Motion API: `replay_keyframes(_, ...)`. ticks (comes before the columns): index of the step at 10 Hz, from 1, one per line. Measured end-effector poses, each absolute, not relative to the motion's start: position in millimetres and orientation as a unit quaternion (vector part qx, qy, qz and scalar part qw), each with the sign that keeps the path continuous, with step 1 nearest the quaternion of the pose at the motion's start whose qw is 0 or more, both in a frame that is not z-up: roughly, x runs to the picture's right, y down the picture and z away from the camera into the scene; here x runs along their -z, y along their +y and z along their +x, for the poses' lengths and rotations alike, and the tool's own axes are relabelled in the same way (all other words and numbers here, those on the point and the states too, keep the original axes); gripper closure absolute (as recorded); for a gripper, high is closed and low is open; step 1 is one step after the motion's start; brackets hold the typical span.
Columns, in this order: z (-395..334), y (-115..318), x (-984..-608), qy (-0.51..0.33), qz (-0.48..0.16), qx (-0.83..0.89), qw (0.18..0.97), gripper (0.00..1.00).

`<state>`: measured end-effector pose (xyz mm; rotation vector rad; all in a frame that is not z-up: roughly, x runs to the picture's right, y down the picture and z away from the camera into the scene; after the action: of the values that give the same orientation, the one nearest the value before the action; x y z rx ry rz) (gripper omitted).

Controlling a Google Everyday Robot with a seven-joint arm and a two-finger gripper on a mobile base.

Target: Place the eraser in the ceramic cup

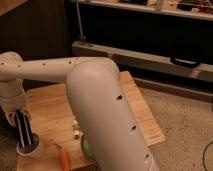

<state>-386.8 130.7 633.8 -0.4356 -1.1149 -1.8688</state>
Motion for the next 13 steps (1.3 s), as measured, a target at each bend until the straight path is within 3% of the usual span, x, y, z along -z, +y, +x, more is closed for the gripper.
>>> replay_keyframes(3,-386.9,140.0,-632.6,-0.460,-0.153,0.761,0.430,0.96)
replay_keyframes(7,-382.3,143.7,-637.4,-0.455,-0.103,0.773,0.430,0.57)
replay_keyframes(10,-386.5,142.8,-637.0,-0.460,-0.099,0.775,0.421,0.28)
replay_keyframes(13,-387.3,142.5,-637.1,-0.470,-0.101,0.775,0.410,0.23)
